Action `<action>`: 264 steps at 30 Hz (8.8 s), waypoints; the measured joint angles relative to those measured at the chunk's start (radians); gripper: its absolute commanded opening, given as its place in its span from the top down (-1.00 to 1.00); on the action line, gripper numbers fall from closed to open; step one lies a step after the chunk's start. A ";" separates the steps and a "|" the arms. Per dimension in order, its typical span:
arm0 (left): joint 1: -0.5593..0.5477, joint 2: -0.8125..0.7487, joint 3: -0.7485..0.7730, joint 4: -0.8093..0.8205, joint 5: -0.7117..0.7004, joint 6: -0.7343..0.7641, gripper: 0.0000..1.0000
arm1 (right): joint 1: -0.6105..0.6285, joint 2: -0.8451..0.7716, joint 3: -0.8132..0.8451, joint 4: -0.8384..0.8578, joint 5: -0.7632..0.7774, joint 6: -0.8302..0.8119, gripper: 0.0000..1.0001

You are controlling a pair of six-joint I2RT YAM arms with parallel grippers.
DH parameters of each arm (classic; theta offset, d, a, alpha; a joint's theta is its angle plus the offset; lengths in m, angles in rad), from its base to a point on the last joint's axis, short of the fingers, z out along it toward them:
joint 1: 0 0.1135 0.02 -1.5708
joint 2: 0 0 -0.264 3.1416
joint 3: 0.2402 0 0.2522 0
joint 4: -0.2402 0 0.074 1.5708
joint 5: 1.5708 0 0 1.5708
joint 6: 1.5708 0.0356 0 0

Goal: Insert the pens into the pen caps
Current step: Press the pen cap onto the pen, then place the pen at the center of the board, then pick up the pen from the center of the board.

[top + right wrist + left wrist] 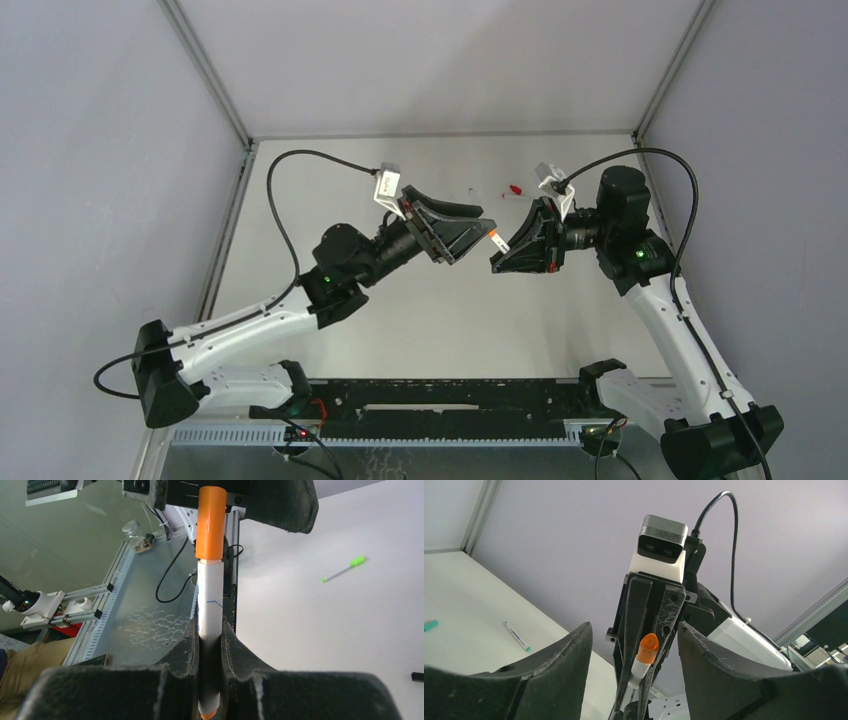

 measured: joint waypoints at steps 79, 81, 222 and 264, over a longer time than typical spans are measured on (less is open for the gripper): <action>-0.023 0.280 -0.153 0.504 -0.101 -0.139 1.00 | -0.011 0.064 0.072 -0.271 0.247 -0.114 1.00; -0.023 0.288 -0.153 0.462 -0.139 -0.155 1.00 | -0.006 0.068 0.074 -0.311 0.320 -0.133 1.00; 0.866 0.323 -0.206 -0.882 -0.274 0.063 0.22 | -0.171 0.135 -0.122 -0.160 0.201 -0.481 -0.52; 0.905 -0.455 -0.146 -1.094 0.111 0.484 -0.76 | 0.167 0.844 0.558 -0.321 0.915 -0.224 -0.24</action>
